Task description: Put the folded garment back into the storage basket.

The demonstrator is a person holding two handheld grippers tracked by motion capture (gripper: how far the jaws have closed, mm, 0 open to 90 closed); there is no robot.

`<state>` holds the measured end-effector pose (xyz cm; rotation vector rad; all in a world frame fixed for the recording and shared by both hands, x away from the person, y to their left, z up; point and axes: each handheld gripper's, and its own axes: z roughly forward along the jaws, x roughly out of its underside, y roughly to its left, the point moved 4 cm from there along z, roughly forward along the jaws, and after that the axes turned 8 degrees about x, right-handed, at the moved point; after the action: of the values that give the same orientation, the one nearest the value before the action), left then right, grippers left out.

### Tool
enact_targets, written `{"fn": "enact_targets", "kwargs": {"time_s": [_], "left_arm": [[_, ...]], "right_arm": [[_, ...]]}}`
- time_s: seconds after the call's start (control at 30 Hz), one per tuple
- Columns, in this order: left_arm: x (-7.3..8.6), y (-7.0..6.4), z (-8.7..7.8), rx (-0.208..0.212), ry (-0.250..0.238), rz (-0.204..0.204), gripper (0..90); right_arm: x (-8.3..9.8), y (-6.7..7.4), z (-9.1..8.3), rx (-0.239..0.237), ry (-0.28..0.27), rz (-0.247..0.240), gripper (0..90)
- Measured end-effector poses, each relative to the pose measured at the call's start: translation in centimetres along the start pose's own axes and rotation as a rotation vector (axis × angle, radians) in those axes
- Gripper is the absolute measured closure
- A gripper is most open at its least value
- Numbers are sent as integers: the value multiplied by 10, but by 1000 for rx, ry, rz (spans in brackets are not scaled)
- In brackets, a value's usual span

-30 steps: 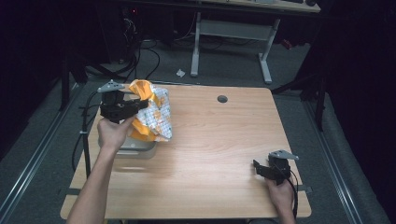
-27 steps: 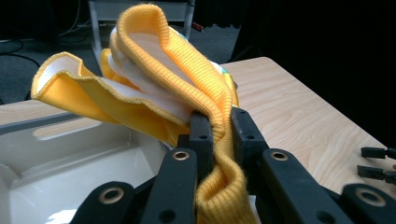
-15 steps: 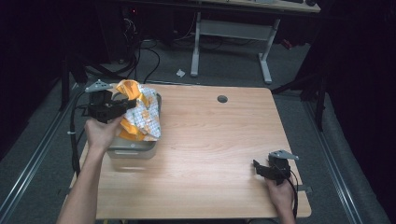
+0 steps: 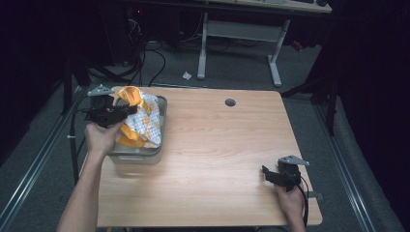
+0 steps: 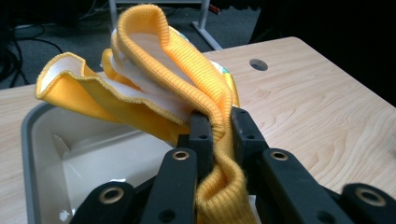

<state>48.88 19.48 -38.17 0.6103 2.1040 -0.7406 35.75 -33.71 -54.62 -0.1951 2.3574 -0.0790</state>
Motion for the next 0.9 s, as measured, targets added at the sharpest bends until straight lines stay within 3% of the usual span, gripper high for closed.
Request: {"fn": "enact_targets", "kwargs": {"time_s": [0.53, 0.9], "left_arm": [[28, 27, 25, 36, 46, -42, 811], [46, 37, 46, 8, 118, -51, 808]], "right_arm": [[0, 0, 0, 1, 1, 2, 296], [0, 0, 0, 3, 0, 2, 297]]}}
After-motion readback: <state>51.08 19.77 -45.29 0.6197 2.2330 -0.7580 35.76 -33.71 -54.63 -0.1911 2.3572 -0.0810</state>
